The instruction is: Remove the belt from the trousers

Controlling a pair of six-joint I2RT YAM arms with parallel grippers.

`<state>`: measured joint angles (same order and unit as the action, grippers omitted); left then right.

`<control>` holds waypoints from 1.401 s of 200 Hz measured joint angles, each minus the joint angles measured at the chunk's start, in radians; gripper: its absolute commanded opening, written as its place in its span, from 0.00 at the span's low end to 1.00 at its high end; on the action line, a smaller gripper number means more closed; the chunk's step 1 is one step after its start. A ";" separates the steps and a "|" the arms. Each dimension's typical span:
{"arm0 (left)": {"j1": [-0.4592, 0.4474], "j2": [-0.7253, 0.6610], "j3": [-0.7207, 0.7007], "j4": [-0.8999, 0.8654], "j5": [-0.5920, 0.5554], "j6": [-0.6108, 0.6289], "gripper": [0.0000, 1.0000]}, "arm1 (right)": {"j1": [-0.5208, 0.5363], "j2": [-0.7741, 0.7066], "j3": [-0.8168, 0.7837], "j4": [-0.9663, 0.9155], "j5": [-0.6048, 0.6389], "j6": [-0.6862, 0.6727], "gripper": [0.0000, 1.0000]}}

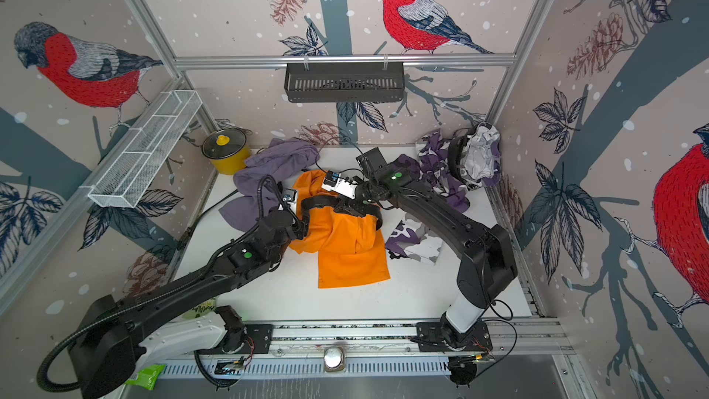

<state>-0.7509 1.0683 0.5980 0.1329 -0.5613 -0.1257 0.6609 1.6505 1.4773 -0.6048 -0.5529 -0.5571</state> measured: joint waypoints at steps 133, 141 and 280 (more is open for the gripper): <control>-0.002 -0.032 -0.050 0.269 0.157 0.227 0.47 | -0.024 -0.013 -0.006 -0.026 -0.067 0.005 0.39; -0.002 -0.031 -0.050 0.275 0.173 0.235 0.38 | -0.024 -0.013 -0.006 -0.025 -0.068 0.005 0.39; -0.001 -0.028 0.051 0.090 0.298 0.230 0.00 | -0.017 -0.066 -0.074 -0.003 -0.081 0.017 0.88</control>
<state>-0.7517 1.0401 0.6491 0.2226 -0.2634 0.1043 0.6441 1.5845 1.4029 -0.6083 -0.6342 -0.5404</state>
